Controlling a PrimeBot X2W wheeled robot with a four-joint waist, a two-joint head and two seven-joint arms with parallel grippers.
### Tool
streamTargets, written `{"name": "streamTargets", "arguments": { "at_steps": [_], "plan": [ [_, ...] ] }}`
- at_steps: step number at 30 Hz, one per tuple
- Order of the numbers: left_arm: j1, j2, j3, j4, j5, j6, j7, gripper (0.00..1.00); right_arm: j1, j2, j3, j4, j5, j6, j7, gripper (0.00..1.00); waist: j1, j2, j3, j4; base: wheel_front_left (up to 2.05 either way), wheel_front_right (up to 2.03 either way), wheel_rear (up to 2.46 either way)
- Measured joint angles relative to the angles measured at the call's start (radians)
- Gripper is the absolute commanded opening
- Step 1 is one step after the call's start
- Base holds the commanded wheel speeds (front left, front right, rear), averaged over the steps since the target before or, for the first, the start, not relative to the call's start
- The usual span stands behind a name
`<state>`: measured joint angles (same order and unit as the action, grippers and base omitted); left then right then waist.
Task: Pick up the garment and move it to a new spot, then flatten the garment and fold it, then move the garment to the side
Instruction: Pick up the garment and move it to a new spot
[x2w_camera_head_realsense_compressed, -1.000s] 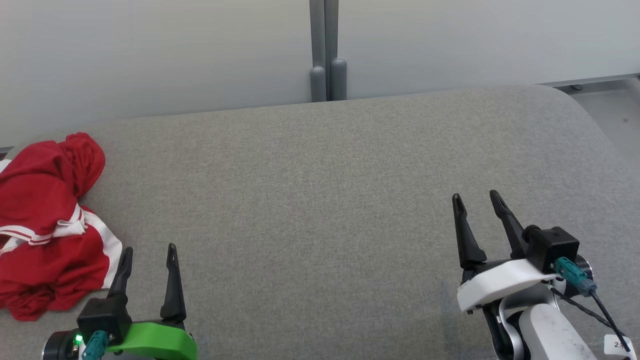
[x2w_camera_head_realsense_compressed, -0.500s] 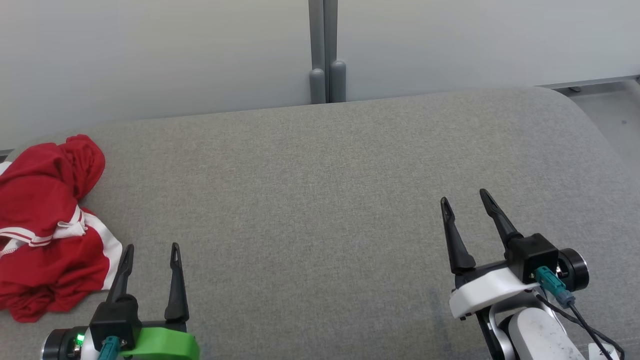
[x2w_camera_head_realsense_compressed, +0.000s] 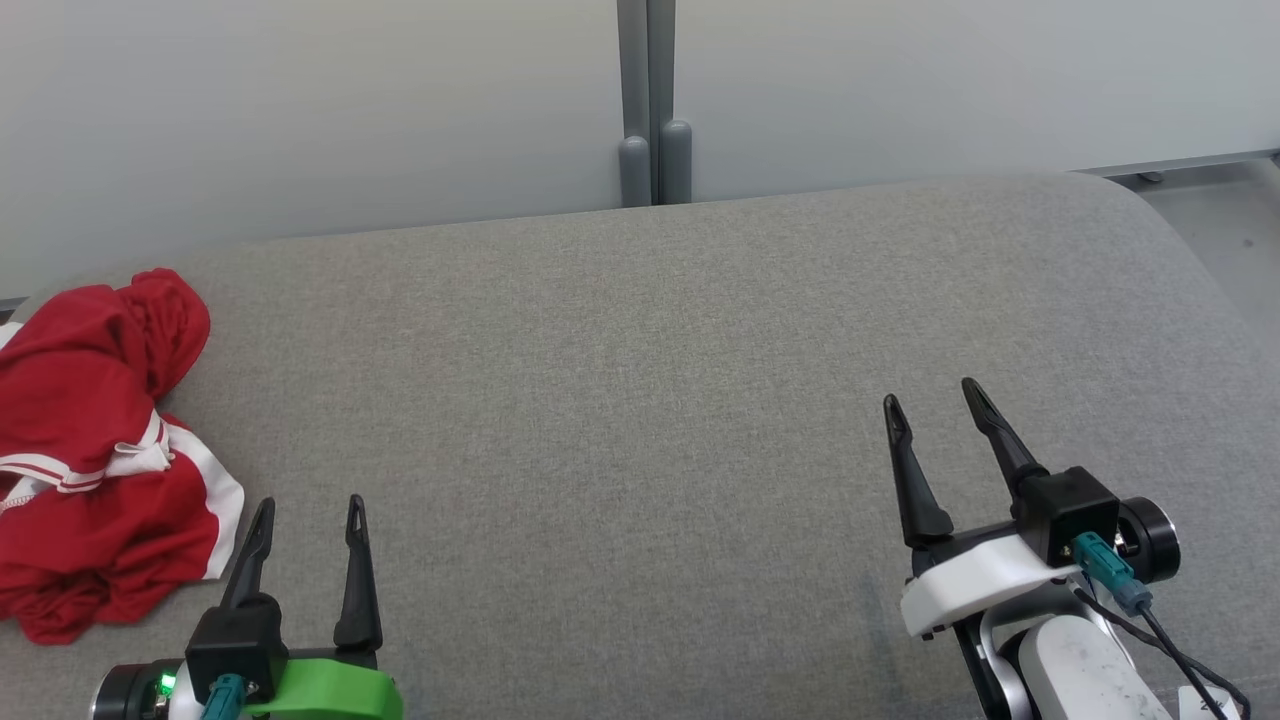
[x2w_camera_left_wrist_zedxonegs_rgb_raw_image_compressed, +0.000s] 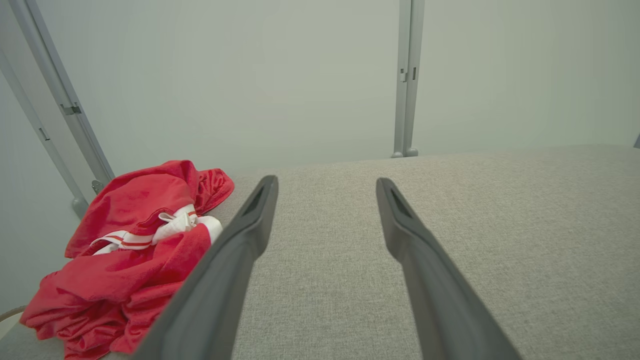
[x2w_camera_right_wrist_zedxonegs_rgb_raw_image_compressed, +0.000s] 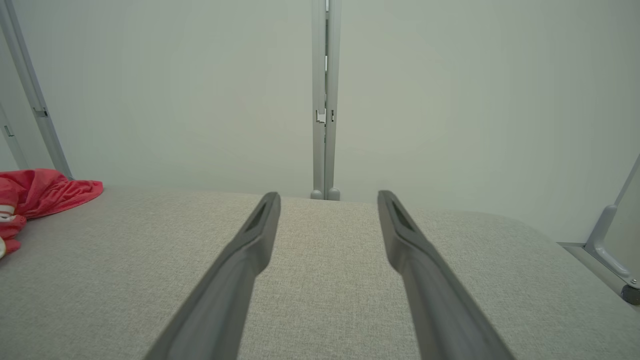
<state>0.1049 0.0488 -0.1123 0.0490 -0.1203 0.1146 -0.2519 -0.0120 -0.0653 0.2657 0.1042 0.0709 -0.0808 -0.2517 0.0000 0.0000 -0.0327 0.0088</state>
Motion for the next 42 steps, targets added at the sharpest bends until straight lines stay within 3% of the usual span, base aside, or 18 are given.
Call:
{"name": "streamTargets", "arguments": {
  "at_steps": [25,32,42],
  "plan": [
    [-0.001,-0.001,-0.014,0.005,-0.008,-0.001,0.0,1.0,0.0,0.002,-0.03,0.001,0.008,0.001,0.0,1.0,0.0,0.0,0.001,0.01,0.0,0.0,0.0],
    [-0.003,-0.002,-0.017,0.007,-0.008,-0.001,0.0,1.0,0.001,0.003,-0.033,0.0,0.01,0.002,0.0,1.0,0.0,0.0,0.0,0.058,0.0,0.0,0.0],
    [-0.006,-0.002,0.012,0.005,-0.007,0.0,0.0,1.0,0.0,0.006,0.004,0.002,0.013,0.031,0.0,1.0,0.0,0.0,-0.005,0.174,0.0,0.0,0.0]
  ]
}}
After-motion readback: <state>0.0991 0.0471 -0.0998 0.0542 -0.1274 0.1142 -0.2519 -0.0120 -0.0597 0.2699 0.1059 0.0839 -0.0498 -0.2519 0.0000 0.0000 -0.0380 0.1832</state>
